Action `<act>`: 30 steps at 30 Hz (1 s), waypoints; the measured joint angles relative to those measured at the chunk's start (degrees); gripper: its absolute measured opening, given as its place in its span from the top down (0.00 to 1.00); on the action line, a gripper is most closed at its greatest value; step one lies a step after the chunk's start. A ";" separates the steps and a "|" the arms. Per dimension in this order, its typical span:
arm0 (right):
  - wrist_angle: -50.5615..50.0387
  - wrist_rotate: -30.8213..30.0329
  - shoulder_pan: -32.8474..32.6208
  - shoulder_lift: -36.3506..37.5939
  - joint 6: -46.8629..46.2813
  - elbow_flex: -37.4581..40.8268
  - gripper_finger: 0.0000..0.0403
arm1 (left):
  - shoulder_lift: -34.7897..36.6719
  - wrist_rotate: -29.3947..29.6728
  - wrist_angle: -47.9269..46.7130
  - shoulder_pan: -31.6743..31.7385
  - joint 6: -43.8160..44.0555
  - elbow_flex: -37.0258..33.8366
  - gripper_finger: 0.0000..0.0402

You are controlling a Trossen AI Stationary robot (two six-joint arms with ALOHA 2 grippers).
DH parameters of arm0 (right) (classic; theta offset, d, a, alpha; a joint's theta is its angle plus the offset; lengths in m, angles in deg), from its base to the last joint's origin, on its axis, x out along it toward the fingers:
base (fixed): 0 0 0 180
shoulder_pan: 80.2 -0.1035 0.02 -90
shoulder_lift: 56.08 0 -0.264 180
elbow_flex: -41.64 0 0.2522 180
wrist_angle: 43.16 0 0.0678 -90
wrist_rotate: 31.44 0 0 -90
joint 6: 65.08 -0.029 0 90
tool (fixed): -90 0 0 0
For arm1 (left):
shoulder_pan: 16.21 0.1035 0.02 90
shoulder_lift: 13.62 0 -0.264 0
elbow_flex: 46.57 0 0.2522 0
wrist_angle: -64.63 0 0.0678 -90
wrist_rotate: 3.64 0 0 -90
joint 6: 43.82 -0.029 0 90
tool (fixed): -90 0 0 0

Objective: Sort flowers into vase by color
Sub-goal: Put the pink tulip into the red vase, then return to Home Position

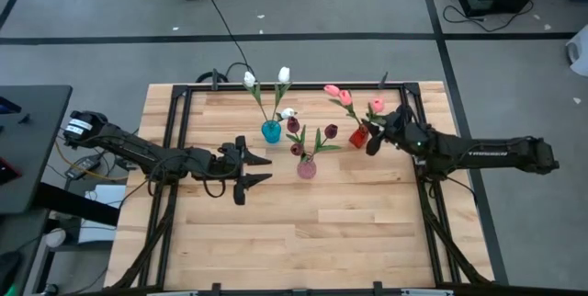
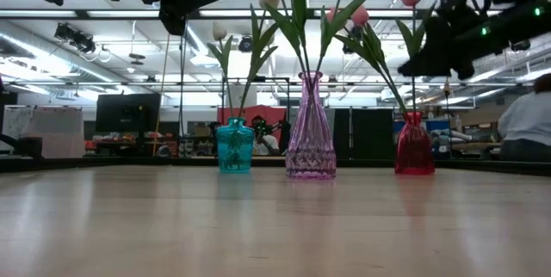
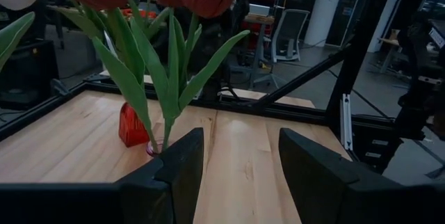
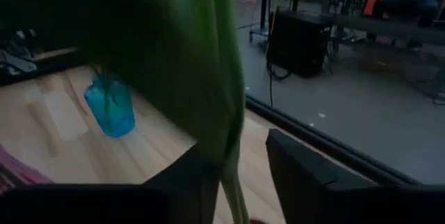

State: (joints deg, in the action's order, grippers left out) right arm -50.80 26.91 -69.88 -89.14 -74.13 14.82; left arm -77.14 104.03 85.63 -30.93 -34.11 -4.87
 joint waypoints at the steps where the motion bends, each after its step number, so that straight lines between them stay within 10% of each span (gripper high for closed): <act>1: -2.64 0.19 0.00 0.01 -0.23 -1.97 0.68 | 0.10 -0.01 -0.05 0.00 0.00 0.00 0.52; 19: -28.96 16.66 -0.06 10.67 -7.94 -14.71 0.47 | 15.33 -1.92 -17.81 -0.02 0.96 -0.08 0.52; 30: -35.47 23.32 -0.17 23.66 -12.26 -14.70 0.47 | 25.52 0.49 -10.14 -0.02 1.41 -12.75 0.52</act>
State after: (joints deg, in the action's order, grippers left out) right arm -86.27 50.23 -70.05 -65.48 -86.39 0.11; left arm -51.62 104.53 75.49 -30.95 -32.70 -17.61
